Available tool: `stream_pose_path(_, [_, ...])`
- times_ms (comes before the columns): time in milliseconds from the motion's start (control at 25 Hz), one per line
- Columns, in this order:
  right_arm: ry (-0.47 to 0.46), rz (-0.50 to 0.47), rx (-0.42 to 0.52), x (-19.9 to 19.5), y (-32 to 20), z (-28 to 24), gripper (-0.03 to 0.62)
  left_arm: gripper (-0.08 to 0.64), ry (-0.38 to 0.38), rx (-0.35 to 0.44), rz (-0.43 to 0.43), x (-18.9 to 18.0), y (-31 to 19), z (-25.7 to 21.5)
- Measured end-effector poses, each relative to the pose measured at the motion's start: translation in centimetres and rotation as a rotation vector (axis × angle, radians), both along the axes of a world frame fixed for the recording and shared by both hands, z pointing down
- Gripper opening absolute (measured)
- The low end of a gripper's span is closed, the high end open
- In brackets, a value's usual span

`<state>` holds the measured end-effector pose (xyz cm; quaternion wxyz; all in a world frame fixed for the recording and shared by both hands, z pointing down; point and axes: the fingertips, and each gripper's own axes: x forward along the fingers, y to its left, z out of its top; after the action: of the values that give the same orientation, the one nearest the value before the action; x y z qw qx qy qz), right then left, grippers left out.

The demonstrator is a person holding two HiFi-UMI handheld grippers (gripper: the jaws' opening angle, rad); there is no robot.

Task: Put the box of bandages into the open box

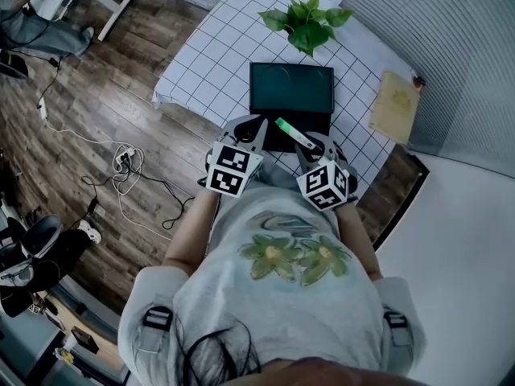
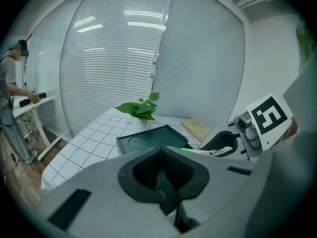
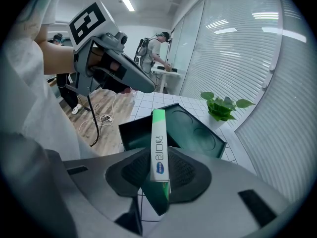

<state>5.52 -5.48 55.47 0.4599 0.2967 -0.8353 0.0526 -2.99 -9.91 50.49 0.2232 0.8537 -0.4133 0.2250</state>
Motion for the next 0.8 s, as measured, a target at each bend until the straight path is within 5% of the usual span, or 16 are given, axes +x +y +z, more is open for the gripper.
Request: stream_pose_path(800, [-0.02, -0.002, -0.045, -0.4, -0.8, 1.4, 0.095, 0.008, -0.011, -0.028, 0.012, 0.3, -0.7, 0.9])
